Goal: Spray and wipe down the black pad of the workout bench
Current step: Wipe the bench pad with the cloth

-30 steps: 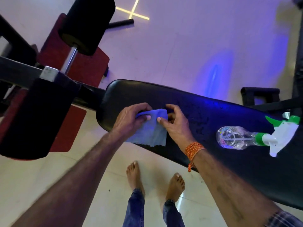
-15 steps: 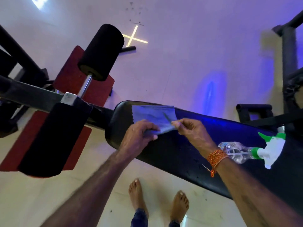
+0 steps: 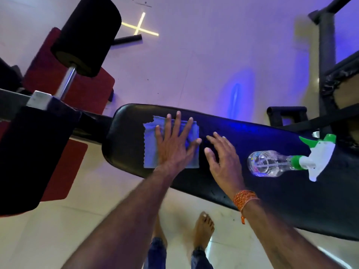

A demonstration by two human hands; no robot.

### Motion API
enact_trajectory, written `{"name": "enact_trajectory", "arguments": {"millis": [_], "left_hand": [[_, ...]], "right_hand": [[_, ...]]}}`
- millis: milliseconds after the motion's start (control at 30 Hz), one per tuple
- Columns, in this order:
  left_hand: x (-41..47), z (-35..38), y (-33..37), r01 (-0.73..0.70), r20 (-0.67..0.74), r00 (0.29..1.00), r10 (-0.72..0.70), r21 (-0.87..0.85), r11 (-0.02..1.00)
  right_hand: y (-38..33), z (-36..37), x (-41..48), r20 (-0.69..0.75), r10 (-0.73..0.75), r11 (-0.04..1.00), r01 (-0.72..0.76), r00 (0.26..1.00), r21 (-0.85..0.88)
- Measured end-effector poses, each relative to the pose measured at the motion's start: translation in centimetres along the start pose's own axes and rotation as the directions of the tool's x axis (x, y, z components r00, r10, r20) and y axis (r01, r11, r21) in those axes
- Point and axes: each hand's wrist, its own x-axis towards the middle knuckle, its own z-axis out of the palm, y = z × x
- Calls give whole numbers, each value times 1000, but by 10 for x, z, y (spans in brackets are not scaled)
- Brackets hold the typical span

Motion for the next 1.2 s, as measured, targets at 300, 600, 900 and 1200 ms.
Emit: {"name": "enact_trajectory", "arguments": {"millis": [300, 600, 900, 1200], "left_hand": [[-40, 21, -29, -178, -63, 977, 202, 271, 946], [-61, 30, -18, -197, -87, 971, 221, 225, 954], [-75, 41, -15, -182, -122, 972, 202, 159, 970], [-95, 53, 6, -47, -184, 981, 68, 116, 992]], "right_hand": [[27, 23, -12, 144, -75, 907, 127, 987, -401], [29, 31, -16, 100, -77, 906, 111, 992, -409], [29, 30, -16, 84, -66, 912, 94, 994, -400], [41, 22, -30, 141, -185, 881, 227, 973, -415]]}}
